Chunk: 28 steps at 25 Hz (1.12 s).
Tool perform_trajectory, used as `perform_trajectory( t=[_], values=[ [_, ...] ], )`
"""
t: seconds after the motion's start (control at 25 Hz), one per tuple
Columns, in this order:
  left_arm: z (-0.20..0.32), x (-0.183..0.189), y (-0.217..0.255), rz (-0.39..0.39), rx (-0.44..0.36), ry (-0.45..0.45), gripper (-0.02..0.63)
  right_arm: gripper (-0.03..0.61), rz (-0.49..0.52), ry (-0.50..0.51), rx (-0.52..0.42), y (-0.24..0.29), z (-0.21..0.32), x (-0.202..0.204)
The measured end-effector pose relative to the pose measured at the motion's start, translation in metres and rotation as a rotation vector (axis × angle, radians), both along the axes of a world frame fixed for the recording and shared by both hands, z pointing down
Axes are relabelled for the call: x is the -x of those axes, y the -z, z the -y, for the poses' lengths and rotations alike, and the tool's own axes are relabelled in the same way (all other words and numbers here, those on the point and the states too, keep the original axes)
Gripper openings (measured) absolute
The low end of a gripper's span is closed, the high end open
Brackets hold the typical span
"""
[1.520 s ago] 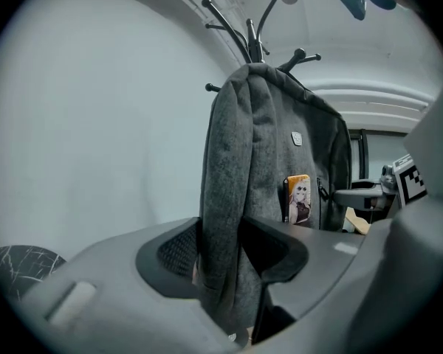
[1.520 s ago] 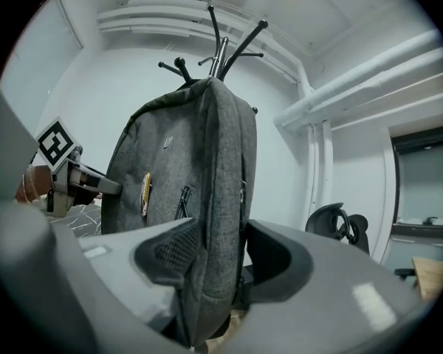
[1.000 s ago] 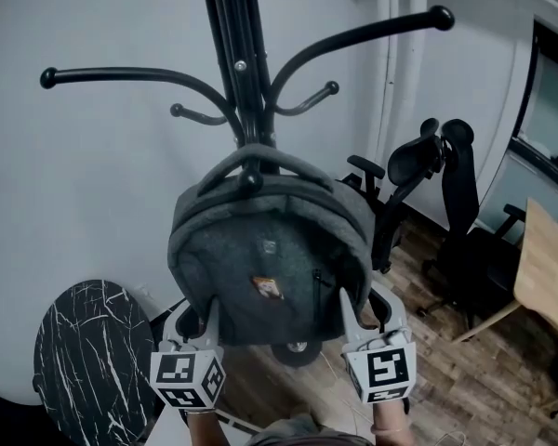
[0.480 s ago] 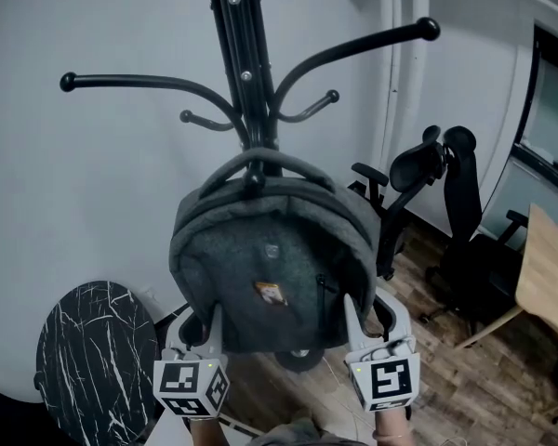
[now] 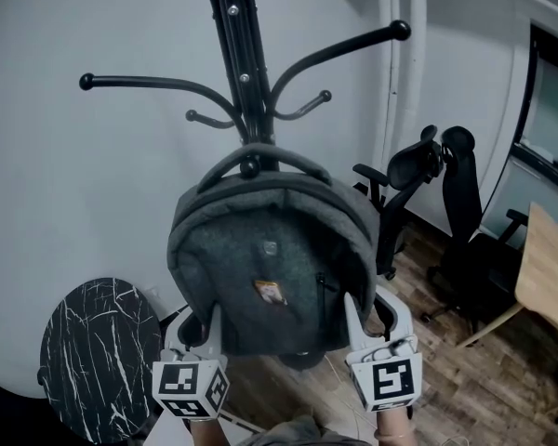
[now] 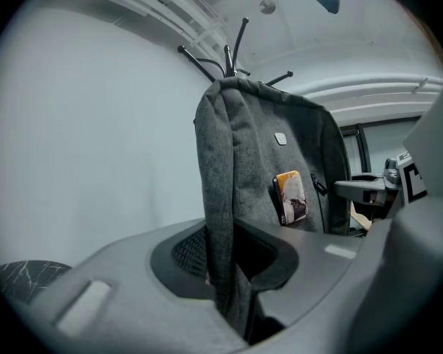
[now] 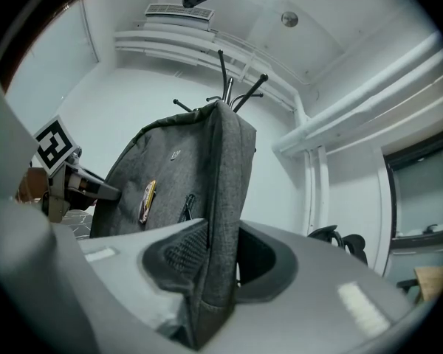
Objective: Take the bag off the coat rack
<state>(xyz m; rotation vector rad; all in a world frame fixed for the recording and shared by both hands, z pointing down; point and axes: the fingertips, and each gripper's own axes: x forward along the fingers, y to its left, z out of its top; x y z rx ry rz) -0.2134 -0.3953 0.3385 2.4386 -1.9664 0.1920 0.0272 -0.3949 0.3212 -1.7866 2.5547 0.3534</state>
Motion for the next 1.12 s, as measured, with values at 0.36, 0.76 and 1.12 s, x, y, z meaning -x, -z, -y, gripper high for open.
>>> perform_trajectory(
  t=[0.36,0.76,1.12],
  values=[
    [-0.033,-0.009,0.01,0.006,-0.021,0.016,0.071,0.101,0.001,0.024,-0.016,0.009,-0.027,-0.009],
    [-0.081,-0.017,0.016,0.001,-0.026,0.064,0.071,0.101,-0.005,0.073,-0.032,0.018,-0.062,-0.016],
    [-0.125,-0.025,0.013,0.003,-0.022,0.116,0.071,0.101,-0.012,0.129,-0.028,0.015,-0.09,-0.022]
  ],
)
